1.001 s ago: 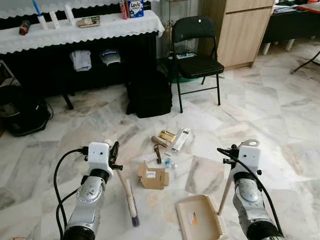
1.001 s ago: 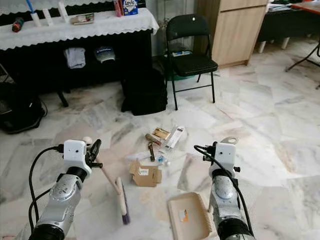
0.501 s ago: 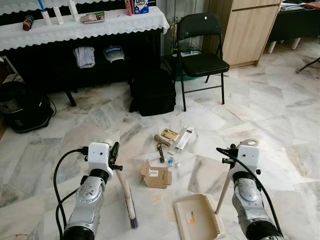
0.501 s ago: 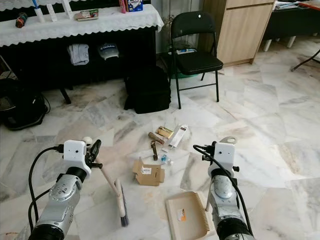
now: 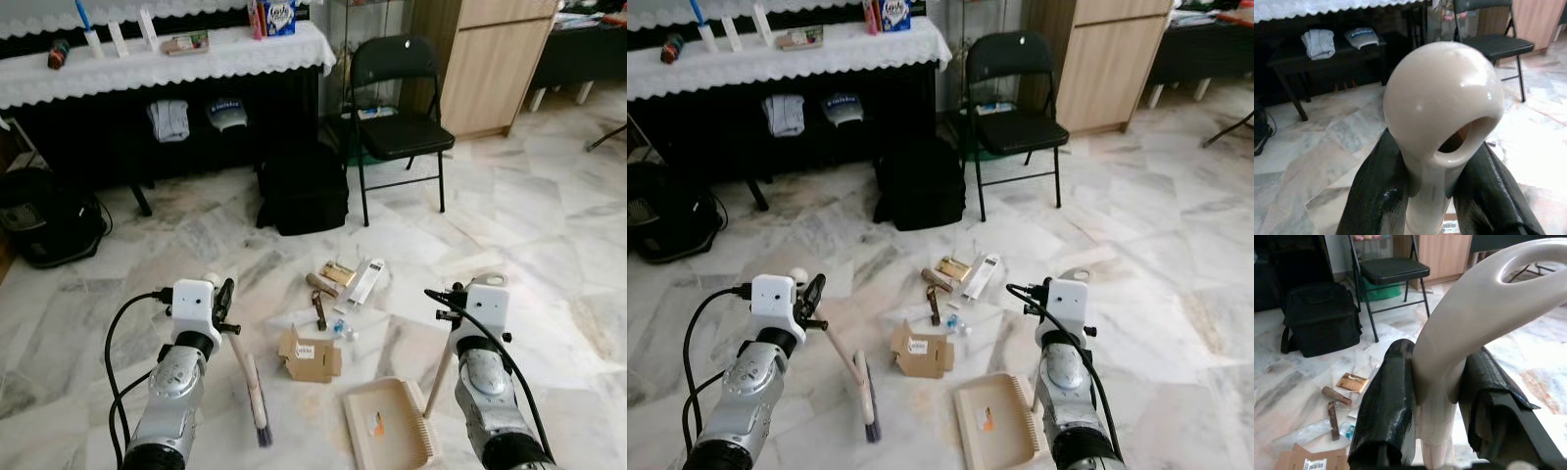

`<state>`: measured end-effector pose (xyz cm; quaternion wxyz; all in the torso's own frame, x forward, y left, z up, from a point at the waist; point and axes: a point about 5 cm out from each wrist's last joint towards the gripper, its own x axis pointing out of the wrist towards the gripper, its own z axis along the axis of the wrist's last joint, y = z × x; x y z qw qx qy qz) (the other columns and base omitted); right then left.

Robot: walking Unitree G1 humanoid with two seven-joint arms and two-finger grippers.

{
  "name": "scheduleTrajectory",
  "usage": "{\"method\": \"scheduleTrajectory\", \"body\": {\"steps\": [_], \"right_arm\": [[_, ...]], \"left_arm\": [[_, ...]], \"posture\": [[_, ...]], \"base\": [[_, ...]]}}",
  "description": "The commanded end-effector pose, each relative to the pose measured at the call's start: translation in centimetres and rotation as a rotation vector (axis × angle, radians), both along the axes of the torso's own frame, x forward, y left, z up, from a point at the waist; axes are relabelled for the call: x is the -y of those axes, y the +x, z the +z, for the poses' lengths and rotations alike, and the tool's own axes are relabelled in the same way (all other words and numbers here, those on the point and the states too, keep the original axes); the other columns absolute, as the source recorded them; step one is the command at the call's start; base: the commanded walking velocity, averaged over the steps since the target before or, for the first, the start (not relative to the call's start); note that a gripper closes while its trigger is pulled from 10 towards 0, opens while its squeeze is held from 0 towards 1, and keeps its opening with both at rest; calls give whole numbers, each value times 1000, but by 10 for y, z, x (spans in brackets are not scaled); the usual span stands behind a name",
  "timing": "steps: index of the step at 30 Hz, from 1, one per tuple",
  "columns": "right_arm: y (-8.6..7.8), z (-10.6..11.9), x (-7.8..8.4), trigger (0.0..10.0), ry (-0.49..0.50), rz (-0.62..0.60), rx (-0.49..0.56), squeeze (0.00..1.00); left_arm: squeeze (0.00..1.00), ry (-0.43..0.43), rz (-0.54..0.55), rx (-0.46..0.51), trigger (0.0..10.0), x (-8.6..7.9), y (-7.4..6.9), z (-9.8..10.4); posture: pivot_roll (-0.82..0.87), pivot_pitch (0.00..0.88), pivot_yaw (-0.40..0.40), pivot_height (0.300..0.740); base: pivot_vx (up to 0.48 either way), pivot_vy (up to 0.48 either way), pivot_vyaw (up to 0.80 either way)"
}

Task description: Sweep floor

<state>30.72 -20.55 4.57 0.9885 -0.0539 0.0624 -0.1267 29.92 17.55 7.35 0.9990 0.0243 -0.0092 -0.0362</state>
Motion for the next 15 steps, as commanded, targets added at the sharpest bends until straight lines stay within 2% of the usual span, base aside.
{"method": "scheduleTrajectory", "body": {"steps": [1, 15], "right_arm": [[4, 7, 1, 10000, -5, -3, 34, 0], [3, 6, 0, 10000, -5, -1, 29, 0]], "left_arm": [[0, -9, -3, 39, 10000, 0, 4, 9], [0, -11, -9, 34, 10000, 0, 3, 9]], "posture": [[-104, 0, 57, 740], [-102, 0, 58, 740]], "base": [[368, 0, 0], [364, 0, 0]]}}
